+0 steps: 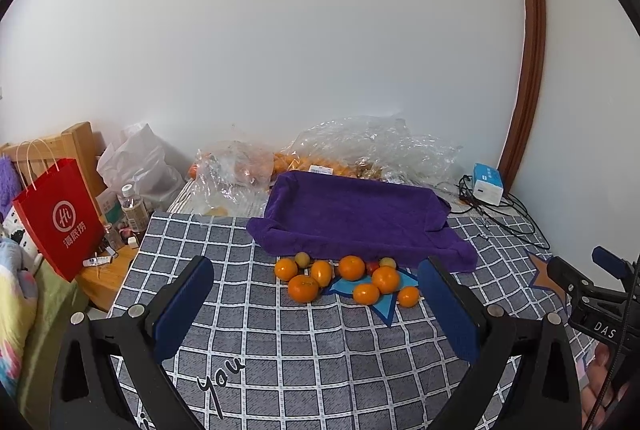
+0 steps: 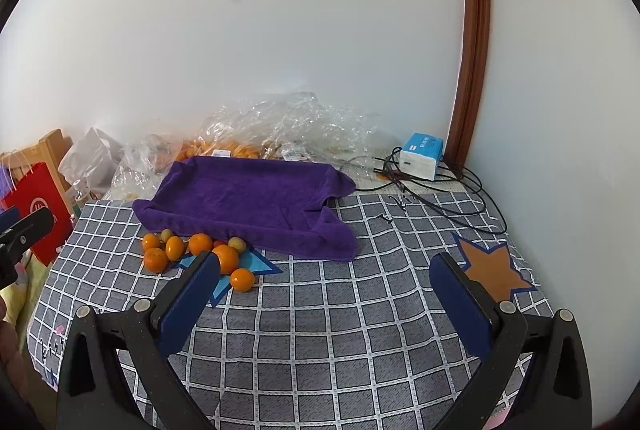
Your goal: Organize fruits
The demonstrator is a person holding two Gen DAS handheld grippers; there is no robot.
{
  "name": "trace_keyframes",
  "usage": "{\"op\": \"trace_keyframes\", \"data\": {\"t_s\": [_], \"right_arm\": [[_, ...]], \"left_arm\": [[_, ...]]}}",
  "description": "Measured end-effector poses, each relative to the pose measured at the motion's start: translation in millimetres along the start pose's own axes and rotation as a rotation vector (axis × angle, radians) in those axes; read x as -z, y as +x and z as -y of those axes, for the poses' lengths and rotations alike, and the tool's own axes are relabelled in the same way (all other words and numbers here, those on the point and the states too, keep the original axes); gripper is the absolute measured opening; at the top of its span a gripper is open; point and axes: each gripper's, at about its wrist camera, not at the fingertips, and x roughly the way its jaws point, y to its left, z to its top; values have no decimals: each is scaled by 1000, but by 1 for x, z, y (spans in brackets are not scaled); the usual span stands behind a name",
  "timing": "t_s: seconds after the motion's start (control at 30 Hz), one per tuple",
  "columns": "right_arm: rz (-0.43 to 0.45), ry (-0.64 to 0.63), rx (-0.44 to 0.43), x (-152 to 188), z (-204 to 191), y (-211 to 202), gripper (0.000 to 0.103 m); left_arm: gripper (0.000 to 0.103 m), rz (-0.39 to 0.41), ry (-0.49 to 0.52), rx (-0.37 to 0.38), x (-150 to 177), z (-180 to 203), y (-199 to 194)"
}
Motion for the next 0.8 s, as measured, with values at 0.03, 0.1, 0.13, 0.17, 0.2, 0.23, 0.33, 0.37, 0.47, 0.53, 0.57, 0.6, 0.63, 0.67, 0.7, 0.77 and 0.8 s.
{"op": "trace_keyframes", "data": {"t_s": [0.03, 0.1, 0.13, 0.17, 0.2, 0.23, 0.33, 0.37, 0.47, 0.53, 0.57, 0.6, 0.63, 0.67, 0.7, 0.77, 0.8], "right_arm": [[0, 2, -1, 0, 0, 0, 103], [0, 7, -4, 1, 1, 0, 103], [1, 9, -7, 1, 2, 0, 103], [2, 9, -8, 0, 2, 0, 103], [2, 9, -6, 0, 2, 0, 103], [0, 9, -5, 0, 3, 1, 103], [1, 12, -6, 0, 4, 1, 103], [2, 11, -8, 0, 3, 1, 103], [4, 11, -5, 0, 3, 1, 103], [-1, 8, -3, 1, 3, 1, 103], [1, 6, -1, 1, 2, 0, 103], [3, 8, -2, 1, 3, 0, 103], [4, 9, -5, 1, 3, 0, 103], [5, 9, -6, 1, 3, -1, 103], [5, 10, -3, 1, 3, -1, 103], [4, 8, -2, 2, 3, -1, 103], [4, 8, -4, 2, 3, -1, 103]], "left_arm": [[103, 1, 1, -1, 0, 0, 0], [103, 2, 4, 2, -1, 1, -2], [103, 5, 7, 0, -1, 2, -2], [103, 6, 9, -4, -3, 3, -2], [103, 6, 9, -6, -3, 3, -2], [103, 5, 7, -6, -3, 3, -2], [103, 5, 6, -6, -4, 3, -2], [103, 6, 7, -6, -5, 3, -2], [103, 5, 6, -5, -6, 5, -1], [103, 5, 9, -13, -6, 5, -2], [103, 7, 11, -12, -5, 6, -2], [103, 8, 14, -11, -6, 6, -2], [103, 9, 15, -12, -6, 7, -2], [103, 10, 15, -13, -6, 7, -2], [103, 8, 14, -12, -6, 7, -1], [103, 7, 12, -11, -5, 7, -2], [103, 7, 13, -12, -6, 7, -2]]}}
